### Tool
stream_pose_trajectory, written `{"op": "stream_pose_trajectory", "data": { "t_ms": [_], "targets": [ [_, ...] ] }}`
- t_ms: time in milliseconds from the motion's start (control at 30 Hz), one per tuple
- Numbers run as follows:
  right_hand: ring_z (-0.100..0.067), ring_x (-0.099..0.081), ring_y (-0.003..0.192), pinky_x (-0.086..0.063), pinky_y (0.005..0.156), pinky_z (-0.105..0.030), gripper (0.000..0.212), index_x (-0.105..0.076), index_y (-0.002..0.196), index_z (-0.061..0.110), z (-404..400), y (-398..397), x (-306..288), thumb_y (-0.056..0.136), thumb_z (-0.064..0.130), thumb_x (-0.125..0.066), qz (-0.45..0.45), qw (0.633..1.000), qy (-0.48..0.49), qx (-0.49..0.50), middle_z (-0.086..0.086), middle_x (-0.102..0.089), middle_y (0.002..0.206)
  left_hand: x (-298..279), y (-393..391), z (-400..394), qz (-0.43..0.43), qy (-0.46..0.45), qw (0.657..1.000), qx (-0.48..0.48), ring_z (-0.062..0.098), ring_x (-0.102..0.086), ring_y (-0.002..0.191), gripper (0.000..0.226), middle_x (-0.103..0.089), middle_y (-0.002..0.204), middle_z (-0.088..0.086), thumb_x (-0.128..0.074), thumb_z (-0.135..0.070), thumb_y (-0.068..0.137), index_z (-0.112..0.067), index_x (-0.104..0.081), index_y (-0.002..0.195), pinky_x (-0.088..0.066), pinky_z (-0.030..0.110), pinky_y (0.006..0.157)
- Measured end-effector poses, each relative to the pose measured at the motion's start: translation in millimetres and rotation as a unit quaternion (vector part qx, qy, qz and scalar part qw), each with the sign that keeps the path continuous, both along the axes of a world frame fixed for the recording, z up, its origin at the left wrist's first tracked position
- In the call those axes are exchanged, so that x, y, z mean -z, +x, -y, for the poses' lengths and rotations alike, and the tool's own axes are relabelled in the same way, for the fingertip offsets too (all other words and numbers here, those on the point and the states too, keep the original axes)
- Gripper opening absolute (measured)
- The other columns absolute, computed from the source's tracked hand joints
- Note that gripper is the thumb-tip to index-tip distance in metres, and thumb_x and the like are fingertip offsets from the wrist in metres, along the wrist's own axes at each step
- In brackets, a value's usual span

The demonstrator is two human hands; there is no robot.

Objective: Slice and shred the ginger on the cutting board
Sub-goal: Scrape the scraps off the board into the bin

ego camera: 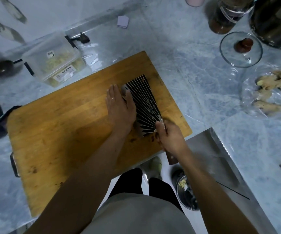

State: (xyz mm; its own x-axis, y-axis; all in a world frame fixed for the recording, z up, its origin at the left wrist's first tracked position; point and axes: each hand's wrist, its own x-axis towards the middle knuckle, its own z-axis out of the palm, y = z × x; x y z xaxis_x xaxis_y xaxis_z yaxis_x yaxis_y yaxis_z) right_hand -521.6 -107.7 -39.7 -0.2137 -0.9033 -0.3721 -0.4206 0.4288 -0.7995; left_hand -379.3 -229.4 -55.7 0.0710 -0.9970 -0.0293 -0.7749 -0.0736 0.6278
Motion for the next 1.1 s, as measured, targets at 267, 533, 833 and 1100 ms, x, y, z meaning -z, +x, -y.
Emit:
{"op": "stream_pose_trajectory", "data": {
  "t_ms": [267, 533, 833, 1100],
  "targets": [
    [-0.031, -0.06, 0.061, -0.051, 0.062, -0.048, 0.04, -0.042, 0.07, 0.022, 24, 22, -6, 0.108, 0.034, -0.041, -0.021, 0.999, -0.032, -0.026, -0.015, -0.061, 0.069, 4, -7, 0, -0.052, -0.003, 0.998, -0.025, 0.025, -0.015, 0.151, 0.07, -0.024, 0.162, 0.009, -0.021, -0.054, 0.102, -0.008, -0.024, 0.155, -0.011, 0.046, 0.123],
    [-0.019, -0.054, 0.049, -0.046, 0.051, -0.036, 0.042, -0.055, 0.082, 0.005, 7, 23, -5, 0.109, 0.034, -0.041, 0.084, 0.996, 0.018, 0.011, -0.007, -0.059, 0.062, -13, -38, -18, -0.104, 0.012, 0.993, -0.051, 0.025, -0.025, 0.148, 0.053, -0.028, 0.16, 0.013, -0.039, -0.031, 0.102, -0.003, -0.038, 0.148, -0.025, 0.037, 0.12],
    [-0.017, -0.045, 0.04, -0.038, 0.044, -0.027, 0.04, -0.048, 0.074, 0.011, 0, 27, -15, 0.109, 0.03, -0.042, 0.199, 0.976, 0.055, 0.069, -0.004, -0.052, 0.056, -17, -32, -31, -0.187, -0.009, 0.982, -0.001, 0.019, -0.041, 0.14, 0.037, -0.047, 0.149, 0.009, -0.05, -0.013, 0.1, -0.004, -0.056, 0.136, -0.039, 0.033, 0.112],
    [-0.018, -0.043, 0.038, -0.04, 0.042, -0.028, 0.041, -0.047, 0.073, 0.01, -8, 33, -19, 0.109, 0.031, -0.045, 0.203, 0.973, 0.054, 0.098, -0.003, -0.052, 0.053, -11, -23, -40, -0.096, -0.031, 0.99, 0.1, 0.036, -0.039, 0.14, 0.038, -0.049, 0.144, 0.022, -0.048, -0.018, 0.1, 0.003, -0.061, 0.129, -0.037, 0.048, 0.113]
  ]
}}
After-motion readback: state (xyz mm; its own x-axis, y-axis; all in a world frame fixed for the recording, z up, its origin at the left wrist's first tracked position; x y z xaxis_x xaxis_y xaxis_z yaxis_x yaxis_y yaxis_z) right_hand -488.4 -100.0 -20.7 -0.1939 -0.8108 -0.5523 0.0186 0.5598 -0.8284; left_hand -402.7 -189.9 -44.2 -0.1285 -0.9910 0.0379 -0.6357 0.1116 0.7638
